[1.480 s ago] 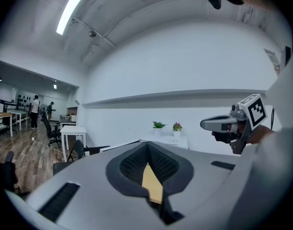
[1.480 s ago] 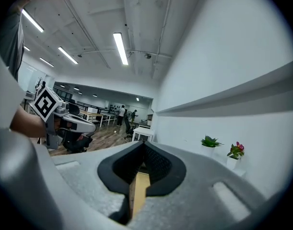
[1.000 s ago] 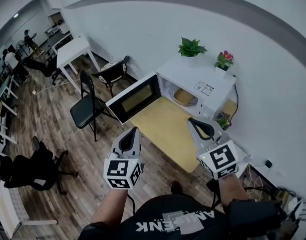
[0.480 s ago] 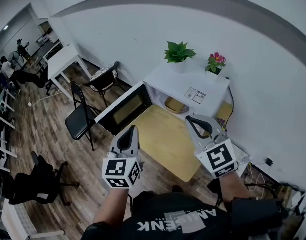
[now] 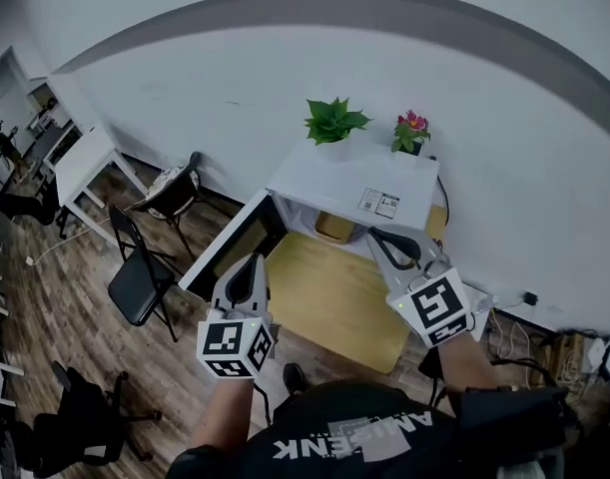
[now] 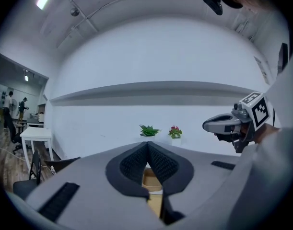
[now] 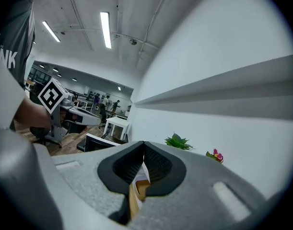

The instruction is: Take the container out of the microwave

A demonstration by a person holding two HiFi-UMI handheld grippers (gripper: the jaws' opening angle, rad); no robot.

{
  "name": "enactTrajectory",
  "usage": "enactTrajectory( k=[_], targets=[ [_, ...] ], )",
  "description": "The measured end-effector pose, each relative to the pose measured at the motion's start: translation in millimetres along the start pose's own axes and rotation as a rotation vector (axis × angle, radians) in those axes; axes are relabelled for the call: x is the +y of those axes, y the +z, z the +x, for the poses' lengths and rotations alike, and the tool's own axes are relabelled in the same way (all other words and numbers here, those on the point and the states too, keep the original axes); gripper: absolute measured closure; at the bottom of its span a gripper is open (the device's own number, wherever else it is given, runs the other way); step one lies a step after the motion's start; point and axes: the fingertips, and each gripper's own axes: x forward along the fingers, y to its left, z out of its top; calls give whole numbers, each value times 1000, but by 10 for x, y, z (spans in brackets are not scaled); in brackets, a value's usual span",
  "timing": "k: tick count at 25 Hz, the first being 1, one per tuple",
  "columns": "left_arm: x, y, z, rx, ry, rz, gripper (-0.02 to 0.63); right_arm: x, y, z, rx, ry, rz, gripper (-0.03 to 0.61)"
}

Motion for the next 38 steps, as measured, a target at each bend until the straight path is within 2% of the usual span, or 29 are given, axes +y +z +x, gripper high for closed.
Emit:
enactTrajectory(
  k=[5,10,14,18,23,25,27,32,36,38],
  targets=[
    [357,76,158,2,-84,9,612,26,116,266,30,-92,8,572],
    [706,78,343,0,-117,11,612,-5,155,463,45,-181,15,572],
    [780,43,436,1,-203,-4,611,87,88,571,87,-206,13,554],
    [895,-13,520,16,-255,-7,611,203,110,717,104,-214,14,541],
    [1061,-109,543,33,-292,-15,609,393,46,888,143,-203,9,491],
    [1094,-150,542,42,-315,-30,551,465,-9,964,164,-183,10,475],
    [1132,-172,527,44,-324,-47,551,551,-113,1047,194,-144,7,463],
    [1148,-262,436,66,-308,-36,535,670,-415,1181,242,-49,1,427],
    [1081,-322,331,73,-304,-89,535,668,-719,1280,286,26,-37,420],
    [1075,-378,274,83,-274,-79,535,671,-900,1333,309,59,-41,416]
  ],
)
